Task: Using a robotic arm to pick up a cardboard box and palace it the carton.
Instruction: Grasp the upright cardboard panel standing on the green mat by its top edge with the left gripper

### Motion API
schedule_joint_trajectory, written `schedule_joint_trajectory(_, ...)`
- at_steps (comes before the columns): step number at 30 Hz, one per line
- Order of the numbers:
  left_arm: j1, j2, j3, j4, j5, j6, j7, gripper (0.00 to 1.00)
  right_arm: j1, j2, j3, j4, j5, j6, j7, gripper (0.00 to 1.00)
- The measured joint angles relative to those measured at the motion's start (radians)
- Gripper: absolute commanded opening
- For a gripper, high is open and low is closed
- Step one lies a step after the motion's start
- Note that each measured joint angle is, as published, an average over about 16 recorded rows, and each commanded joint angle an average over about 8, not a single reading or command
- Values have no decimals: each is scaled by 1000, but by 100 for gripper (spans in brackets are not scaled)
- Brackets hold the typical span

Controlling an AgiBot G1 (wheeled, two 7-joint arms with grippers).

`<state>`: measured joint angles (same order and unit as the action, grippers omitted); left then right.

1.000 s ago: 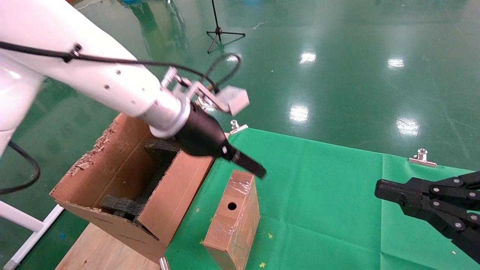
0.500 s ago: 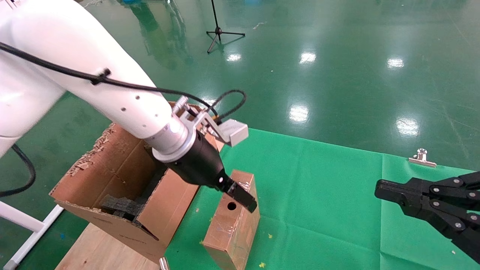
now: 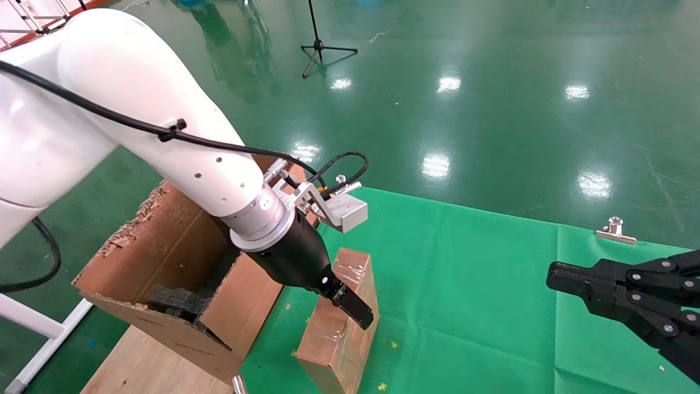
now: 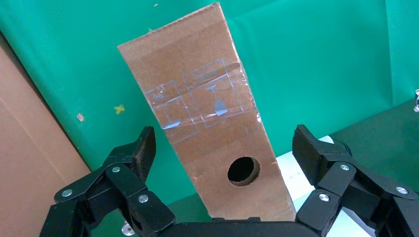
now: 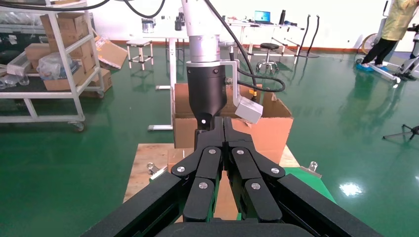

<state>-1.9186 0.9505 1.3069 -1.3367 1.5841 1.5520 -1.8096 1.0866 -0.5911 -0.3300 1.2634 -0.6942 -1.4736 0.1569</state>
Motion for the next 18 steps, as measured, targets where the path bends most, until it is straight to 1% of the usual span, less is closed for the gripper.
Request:
schedule_joint_trajectory(2,-1,0,1,0,-1,-1,1,4,0,0,0,0,0,0,0,100)
schedule_joint_trajectory(3,0,0,1,0,-1,-1,0,0,0,0,0,0,0,0,0,100)
schedule_joint_trajectory(18,3,-2,-9,0,3,3,-3,0,0,0,0,0,0,0,0,100)
